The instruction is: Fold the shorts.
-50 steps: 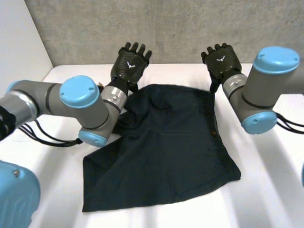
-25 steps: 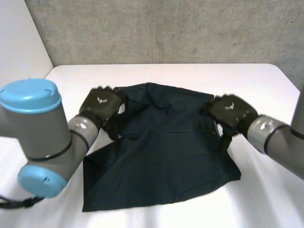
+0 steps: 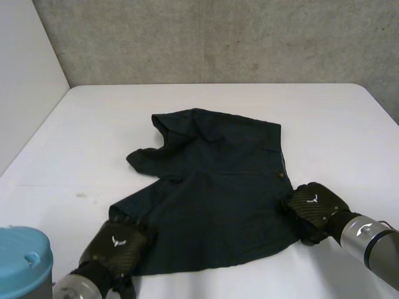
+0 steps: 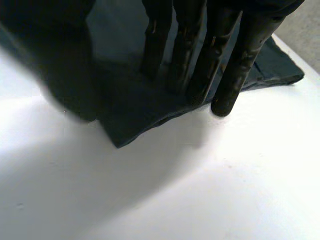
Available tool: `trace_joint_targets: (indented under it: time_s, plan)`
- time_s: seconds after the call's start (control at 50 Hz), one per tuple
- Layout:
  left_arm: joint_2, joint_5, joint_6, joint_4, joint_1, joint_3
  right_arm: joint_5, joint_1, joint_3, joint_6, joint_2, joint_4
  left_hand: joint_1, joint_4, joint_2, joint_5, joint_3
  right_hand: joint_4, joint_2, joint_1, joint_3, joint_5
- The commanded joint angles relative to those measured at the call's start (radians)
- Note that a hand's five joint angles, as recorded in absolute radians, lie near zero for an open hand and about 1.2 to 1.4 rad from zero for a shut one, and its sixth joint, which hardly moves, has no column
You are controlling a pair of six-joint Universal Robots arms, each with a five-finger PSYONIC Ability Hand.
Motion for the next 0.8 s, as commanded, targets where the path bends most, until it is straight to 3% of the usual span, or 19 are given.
trace_joint_targets:
  time_s: [0.02, 0.34, 0.6, 0.8]
  plan:
    - [-0.056, -0.033, 0.003, 0.037, 0.011, -0.03, 0.006, 0.003, 0.0, 0.023, 0.014, -0.083, 0.064, 0.059, 0.064, 0.06, 0.063, 0.584, 0.58, 0.742, 0.583, 0.604]
    - [-0.082, -0.037, 0.006, 0.209, 0.008, -0.02, 0.003, 0.006, 0.009, 0.115, 0.002, -0.08, 0.182, 0.177, 0.181, 0.178, 0.18, 0.584, 0.58, 0.742, 0.583, 0.604]
    - [-0.156, -0.037, 0.042, 0.221, 0.011, 0.018, 0.015, -0.001, 0.009, 0.115, -0.017, -0.08, 0.378, 0.373, 0.378, 0.374, 0.377, 0.584, 0.58, 0.742, 0.583, 0.604]
    - [-0.067, -0.039, 0.059, 0.215, 0.015, 0.041, 0.026, 0.003, -0.005, 0.115, -0.118, -0.046, 1.018, 1.013, 1.018, 1.014, 1.017, 0.584, 0.58, 0.742, 0.583, 0.604]
